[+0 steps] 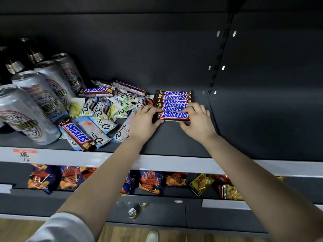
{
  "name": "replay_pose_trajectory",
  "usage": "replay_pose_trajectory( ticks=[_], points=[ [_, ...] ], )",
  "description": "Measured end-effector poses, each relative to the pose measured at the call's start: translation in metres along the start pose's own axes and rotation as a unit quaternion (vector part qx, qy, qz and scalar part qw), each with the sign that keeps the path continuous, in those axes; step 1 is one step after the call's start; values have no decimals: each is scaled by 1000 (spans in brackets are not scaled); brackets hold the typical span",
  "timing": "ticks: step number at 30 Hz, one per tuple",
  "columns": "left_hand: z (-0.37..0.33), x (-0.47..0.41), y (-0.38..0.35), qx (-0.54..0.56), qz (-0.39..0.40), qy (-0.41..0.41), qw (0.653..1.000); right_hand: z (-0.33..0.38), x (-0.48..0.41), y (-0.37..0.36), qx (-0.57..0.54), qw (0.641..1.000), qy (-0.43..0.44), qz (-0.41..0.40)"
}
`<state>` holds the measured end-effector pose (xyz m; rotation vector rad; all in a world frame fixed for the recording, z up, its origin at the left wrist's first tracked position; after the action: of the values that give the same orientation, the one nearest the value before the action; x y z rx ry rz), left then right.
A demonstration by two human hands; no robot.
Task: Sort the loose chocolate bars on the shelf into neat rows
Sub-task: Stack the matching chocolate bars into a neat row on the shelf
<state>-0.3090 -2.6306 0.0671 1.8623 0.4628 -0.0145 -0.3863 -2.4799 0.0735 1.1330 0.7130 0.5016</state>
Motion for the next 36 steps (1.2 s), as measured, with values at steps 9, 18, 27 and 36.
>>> replay_pose_trajectory(
  ticks=[9, 18, 27, 36],
  points=[
    [0, 2, 0, 3, -6, -5, 1000, -1, 1, 1, -29, 999, 3, -14],
    [1, 4, 3, 29, -12, -1, 1000, -3, 0, -1, -27, 1000, -3, -12],
    [-2, 8, 15, 56, -57, -10, 997, 7, 2, 12, -41, 997, 21, -58],
    [11, 13, 63, -31, -110, -5, 993, 84, -31, 19, -76, 988, 108, -84]
  ],
)
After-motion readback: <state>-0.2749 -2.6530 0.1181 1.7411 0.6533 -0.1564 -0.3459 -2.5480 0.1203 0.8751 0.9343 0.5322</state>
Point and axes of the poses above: each hand's wrist, its own x-axis away from the middle knuckle, its own y-axis out of the back of the hand, z = x × y, the point moved 10 cm from there along -x, towards the middle knuckle, and after that the axes turned 10 degrees about z, right-handed, at the moved point
